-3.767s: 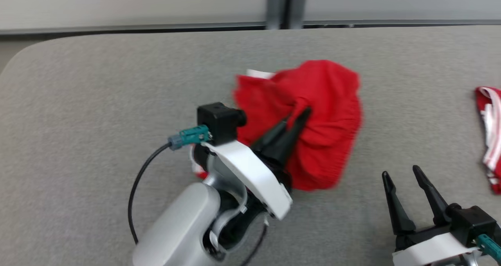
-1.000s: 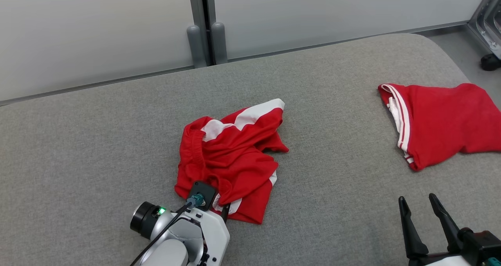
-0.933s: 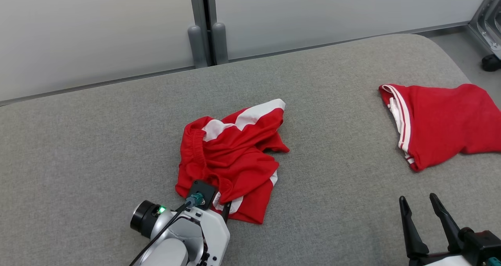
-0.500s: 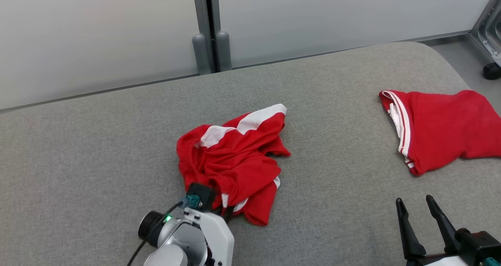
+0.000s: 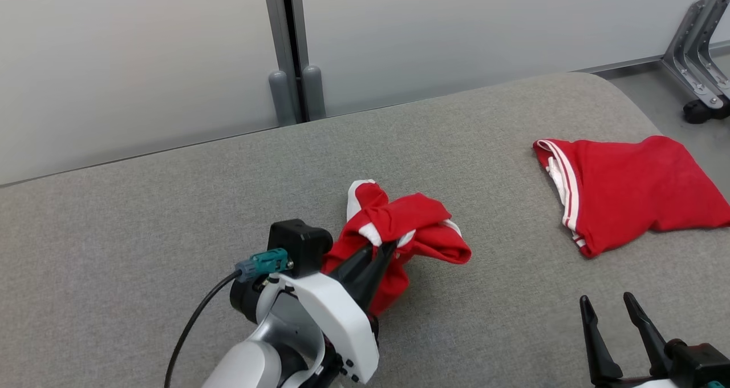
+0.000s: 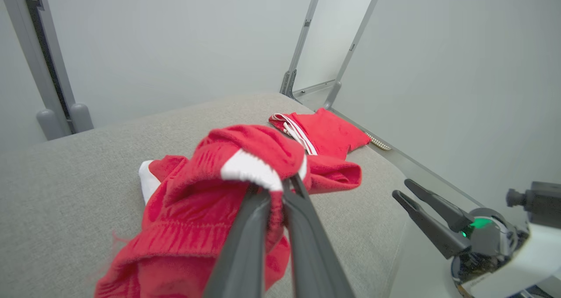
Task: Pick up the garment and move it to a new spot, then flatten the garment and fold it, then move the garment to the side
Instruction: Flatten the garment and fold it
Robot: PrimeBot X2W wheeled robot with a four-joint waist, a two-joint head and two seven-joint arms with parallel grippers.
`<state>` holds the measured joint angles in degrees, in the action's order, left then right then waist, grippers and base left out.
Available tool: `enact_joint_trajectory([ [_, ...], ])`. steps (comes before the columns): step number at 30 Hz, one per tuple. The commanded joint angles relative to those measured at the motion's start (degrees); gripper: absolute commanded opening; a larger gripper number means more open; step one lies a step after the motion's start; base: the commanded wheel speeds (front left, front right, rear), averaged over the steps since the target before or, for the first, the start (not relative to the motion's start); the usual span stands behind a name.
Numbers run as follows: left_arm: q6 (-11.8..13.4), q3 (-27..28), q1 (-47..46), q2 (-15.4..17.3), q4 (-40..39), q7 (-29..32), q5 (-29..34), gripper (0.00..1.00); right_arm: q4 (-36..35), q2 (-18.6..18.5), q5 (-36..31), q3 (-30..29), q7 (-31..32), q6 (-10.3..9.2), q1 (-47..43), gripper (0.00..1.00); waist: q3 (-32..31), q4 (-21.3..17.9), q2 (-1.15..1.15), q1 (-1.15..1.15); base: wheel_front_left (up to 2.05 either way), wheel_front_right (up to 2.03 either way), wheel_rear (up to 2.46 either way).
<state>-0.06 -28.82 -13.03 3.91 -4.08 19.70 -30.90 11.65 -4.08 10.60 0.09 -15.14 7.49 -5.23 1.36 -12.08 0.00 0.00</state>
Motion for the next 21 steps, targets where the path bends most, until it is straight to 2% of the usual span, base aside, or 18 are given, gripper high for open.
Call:
enact_joint_trajectory([
  [1,0.64,-0.04,1.71,0.34,-1.34,0.79,-0.61,0.00,-0.11,-0.51,0.27,-0.35,0.01,0.01,-0.22,1.00,-0.07,-0.32,0.00,0.00,0.00,0.00,0.00],
  [5,0.59,-0.83,5.56,0.22,-0.54,3.11,-4.13,0.00,0.30,-0.56,0.57,-0.47,0.01,0.01,-0.79,1.00,0.61,-0.27,0.00,0.00,0.00,0.00,0.00],
  [6,0.16,-1.22,5.88,0.18,0.60,2.88,-4.17,0.42,0.39,-0.49,0.59,-0.35,0.01,0.01,-0.73,1.00,0.89,-0.21,0.00,0.00,0.00,0.00,0.00],
  [7,-0.26,-1.96,6.18,0.17,2.26,2.54,-3.74,0.89,0.51,-0.41,0.69,-0.09,0.01,0.01,-0.54,1.00,1.28,-0.17,0.00,0.00,0.00,0.00,0.00],
  [8,-0.88,-2.83,6.65,0.06,4.20,2.17,-3.92,1.00,0.74,-0.33,0.84,0.21,0.01,0.01,-0.20,1.00,1.56,-0.15,0.00,0.00,0.00,0.00,0.00],
  [14,-2.26,-7.11,7.88,-0.72,13.47,-2.46,-6.49,1.00,1.50,-0.14,1.53,1.09,0.01,0.01,1.38,1.00,2.50,-0.36,0.00,0.00,0.00,0.00,0.00],
  [21,-0.38,-8.00,7.10,-0.90,16.05,-7.06,-8.70,1.00,1.53,-0.89,1.75,-0.17,0.01,0.01,0.50,1.00,2.93,0.71,0.00,0.00,0.00,0.00,0.00],
])
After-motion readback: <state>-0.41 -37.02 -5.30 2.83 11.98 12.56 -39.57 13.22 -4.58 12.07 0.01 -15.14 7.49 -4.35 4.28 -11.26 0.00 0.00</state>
